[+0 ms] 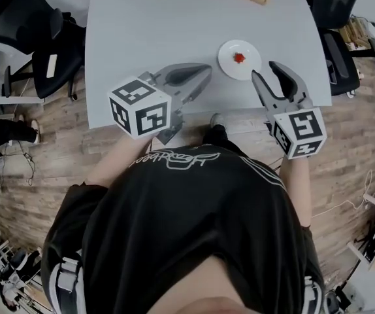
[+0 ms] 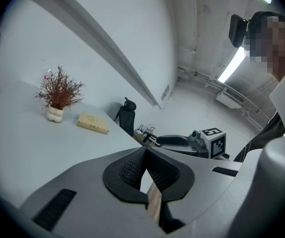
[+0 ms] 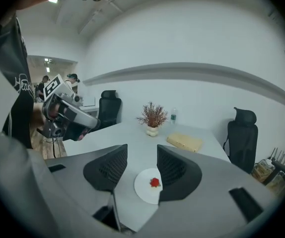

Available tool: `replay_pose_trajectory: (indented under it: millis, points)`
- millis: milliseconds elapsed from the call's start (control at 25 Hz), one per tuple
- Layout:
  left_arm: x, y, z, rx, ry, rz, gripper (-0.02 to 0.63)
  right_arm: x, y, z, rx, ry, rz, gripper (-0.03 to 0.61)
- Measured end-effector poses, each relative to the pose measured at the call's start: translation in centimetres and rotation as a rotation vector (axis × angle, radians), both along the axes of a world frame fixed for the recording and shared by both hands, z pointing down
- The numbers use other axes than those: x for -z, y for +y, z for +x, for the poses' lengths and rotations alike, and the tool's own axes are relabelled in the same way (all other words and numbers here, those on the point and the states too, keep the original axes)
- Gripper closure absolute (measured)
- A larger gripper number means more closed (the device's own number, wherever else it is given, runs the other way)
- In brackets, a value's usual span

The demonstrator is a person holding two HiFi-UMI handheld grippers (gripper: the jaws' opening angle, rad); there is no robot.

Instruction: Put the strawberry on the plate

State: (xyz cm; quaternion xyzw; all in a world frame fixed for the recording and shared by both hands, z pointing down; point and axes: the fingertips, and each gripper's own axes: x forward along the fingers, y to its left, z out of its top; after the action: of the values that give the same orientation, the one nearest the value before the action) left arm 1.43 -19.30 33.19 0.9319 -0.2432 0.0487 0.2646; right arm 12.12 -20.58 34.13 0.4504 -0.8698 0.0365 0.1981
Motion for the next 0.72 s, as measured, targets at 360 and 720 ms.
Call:
replay_pose_trajectory:
  millis: [360, 720]
  points:
    - [3.1, 5.5, -1.3, -0.081, -0.021, 0.124, 0.607, 4.8, 8.4, -2.7, -0.023, -0.070, 0.121, 0.504]
    - [3.2, 8.8, -2.8, -0.124, -0.036, 0.141, 0.607, 5.1, 13.1, -5.1, -0.016, -0.173, 0.102, 0.563]
